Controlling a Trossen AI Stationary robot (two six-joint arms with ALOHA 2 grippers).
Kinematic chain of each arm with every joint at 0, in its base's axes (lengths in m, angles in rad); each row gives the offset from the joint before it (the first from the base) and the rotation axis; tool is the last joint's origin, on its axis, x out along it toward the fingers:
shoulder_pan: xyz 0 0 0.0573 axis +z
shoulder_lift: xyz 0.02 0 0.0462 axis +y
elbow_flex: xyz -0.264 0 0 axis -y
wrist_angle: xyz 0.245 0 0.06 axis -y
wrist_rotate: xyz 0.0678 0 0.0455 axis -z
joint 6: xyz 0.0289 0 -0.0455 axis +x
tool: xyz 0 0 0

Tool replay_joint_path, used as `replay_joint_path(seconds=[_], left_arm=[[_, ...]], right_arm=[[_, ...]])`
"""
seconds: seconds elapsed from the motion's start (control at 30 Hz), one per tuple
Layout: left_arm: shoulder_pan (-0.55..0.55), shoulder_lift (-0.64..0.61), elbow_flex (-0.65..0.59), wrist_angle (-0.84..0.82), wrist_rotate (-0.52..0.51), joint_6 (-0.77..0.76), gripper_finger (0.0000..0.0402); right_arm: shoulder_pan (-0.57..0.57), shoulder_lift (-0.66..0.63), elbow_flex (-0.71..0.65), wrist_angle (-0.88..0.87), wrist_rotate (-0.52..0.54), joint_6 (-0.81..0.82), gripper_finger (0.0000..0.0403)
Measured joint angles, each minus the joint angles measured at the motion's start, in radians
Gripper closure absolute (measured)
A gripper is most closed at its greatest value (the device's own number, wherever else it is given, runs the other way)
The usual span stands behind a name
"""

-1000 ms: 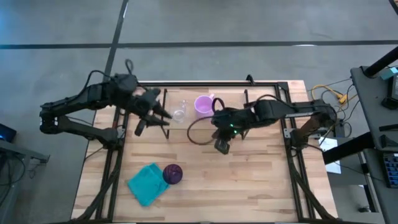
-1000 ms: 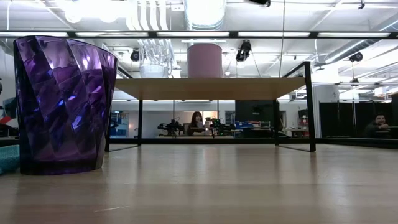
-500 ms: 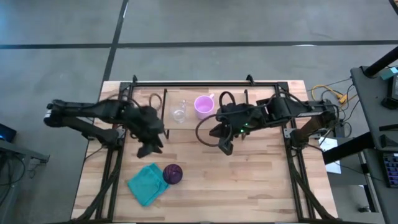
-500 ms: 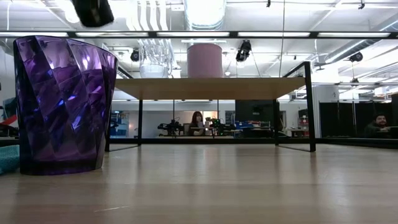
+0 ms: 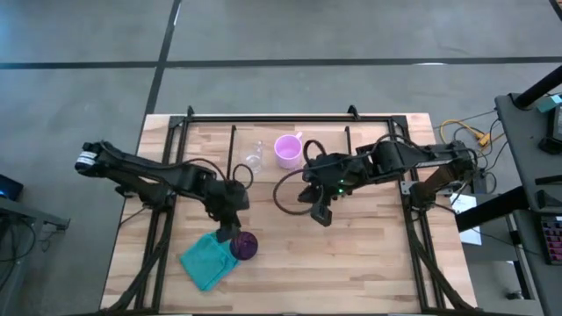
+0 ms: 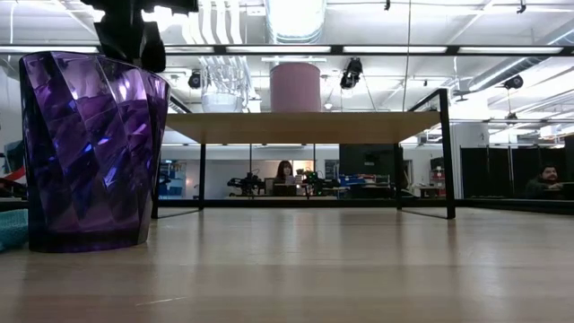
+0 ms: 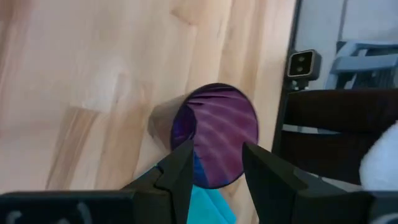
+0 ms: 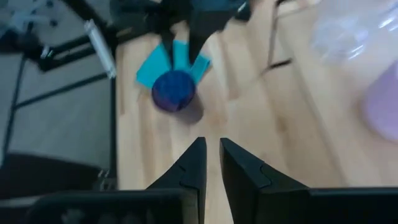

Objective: Stack small to large cups/mugs on shelf
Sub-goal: Put the violet cup on the shelf

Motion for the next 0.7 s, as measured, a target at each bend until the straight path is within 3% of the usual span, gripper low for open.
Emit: replay_joint_path(seconds=[0.2, 0.5, 0.7], left_arm=[[0.0, 0.012, -0.001, 0.0, -0.008, -0.021, 0.0279], [0.0, 0.01, -0.001, 0.003, -0.015, -0.05, 0.0279], [0.0, 0.034, -0.011, 0.0, -0.06, -0.102, 0.0279]], right_arm=[[-0.008, 0.0, -0.081, -0.001, -0.144, 0.001, 0.036], [-0.065, 0.002, -0.219, 0.019, -0.13, 0.004, 0.0281], [-0.072, 0.002, -0.263, 0.071, -0.131, 0.126, 0.0245]])
